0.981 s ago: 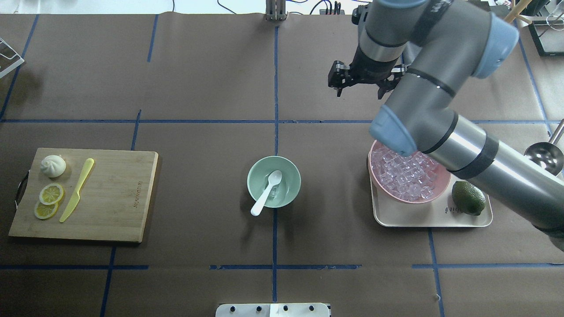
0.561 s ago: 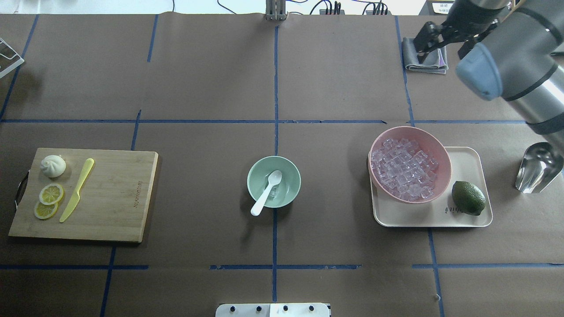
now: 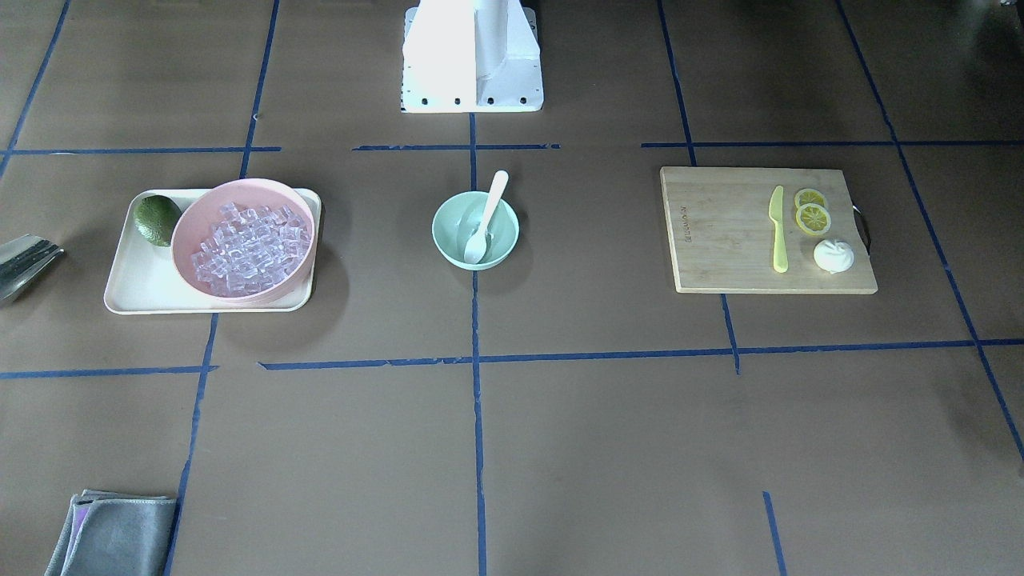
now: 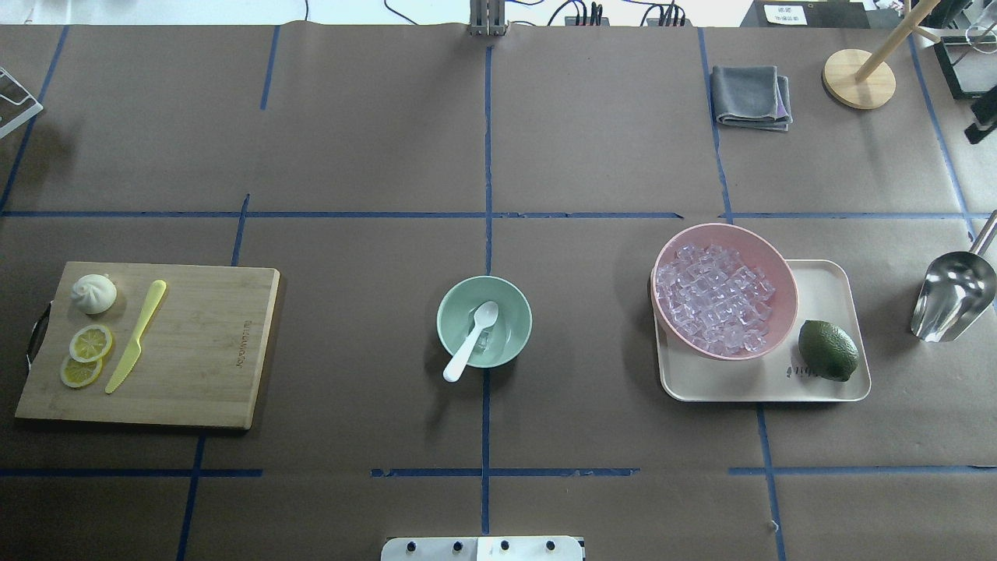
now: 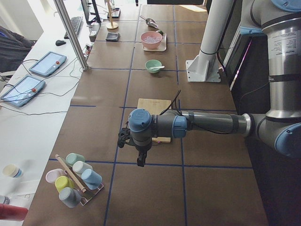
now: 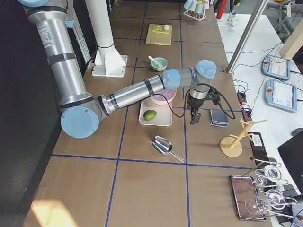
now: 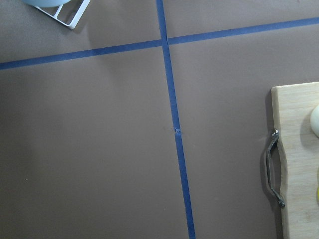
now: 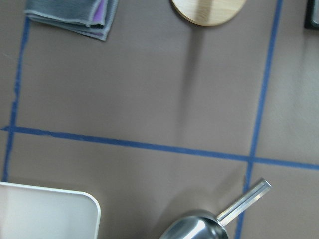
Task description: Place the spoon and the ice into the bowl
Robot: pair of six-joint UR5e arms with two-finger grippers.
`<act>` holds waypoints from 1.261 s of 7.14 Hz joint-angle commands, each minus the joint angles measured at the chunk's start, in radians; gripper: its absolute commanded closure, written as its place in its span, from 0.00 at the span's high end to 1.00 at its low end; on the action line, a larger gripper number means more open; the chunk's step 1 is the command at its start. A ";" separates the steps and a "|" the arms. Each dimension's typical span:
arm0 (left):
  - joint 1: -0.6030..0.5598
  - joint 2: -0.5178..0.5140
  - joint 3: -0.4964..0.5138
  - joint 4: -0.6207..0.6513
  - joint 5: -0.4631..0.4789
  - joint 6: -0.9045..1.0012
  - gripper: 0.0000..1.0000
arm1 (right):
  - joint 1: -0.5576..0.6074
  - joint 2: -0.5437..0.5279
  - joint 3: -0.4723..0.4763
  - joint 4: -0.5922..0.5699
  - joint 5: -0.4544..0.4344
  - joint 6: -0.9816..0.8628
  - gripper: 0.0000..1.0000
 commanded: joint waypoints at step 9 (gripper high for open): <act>-0.007 -0.030 -0.015 -0.005 -0.006 -0.005 1.00 | 0.085 -0.310 0.042 0.293 0.033 0.022 1.00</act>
